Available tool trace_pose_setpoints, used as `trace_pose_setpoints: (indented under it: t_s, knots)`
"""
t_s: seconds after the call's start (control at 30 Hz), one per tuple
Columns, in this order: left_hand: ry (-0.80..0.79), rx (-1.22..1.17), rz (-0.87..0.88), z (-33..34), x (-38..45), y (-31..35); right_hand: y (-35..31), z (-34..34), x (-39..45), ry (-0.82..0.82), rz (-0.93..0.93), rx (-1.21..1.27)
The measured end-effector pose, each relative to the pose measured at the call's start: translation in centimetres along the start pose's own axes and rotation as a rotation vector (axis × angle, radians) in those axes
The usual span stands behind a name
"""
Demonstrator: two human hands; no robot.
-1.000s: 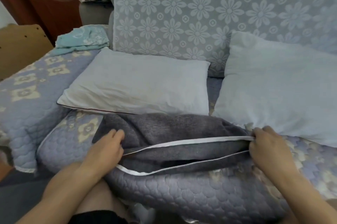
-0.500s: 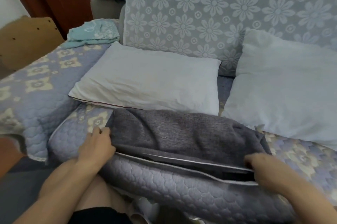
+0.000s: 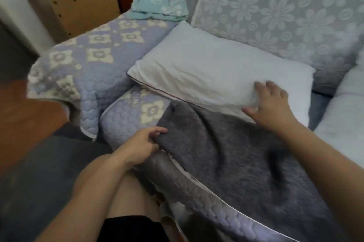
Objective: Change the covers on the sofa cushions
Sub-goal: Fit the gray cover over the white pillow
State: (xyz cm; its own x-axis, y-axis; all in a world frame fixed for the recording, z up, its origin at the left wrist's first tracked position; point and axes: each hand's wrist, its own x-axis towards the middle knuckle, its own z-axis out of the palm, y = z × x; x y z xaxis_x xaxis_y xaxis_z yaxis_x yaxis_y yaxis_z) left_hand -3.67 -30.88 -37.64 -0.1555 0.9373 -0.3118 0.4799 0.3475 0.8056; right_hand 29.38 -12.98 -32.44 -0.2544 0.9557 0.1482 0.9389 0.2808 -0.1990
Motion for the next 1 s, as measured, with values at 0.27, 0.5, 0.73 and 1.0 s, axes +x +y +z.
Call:
trace_pose_setpoints:
  t_s: [0.27, 0.5, 0.73, 1.0]
  knots:
    - [0.138, -0.202, -0.106, -0.4, 0.7, -2.5, -1.8, 1.1, 5.5, 0.145, 0.058, -0.211]
    - [0.171, -0.033, -0.094, 0.4, 1.3, -1.8, -4.2, -11.6, 6.9, 0.557, -0.140, -0.060]
    - [0.141, 0.254, -0.068, 2.0, 1.5, 0.5, 3.6, -19.7, -6.1, 0.755, -0.059, -0.304]
    - [0.106, 0.241, -0.073, 3.5, 1.5, 2.6, 14.1, -14.1, -20.6, 0.364, 0.488, -0.492]
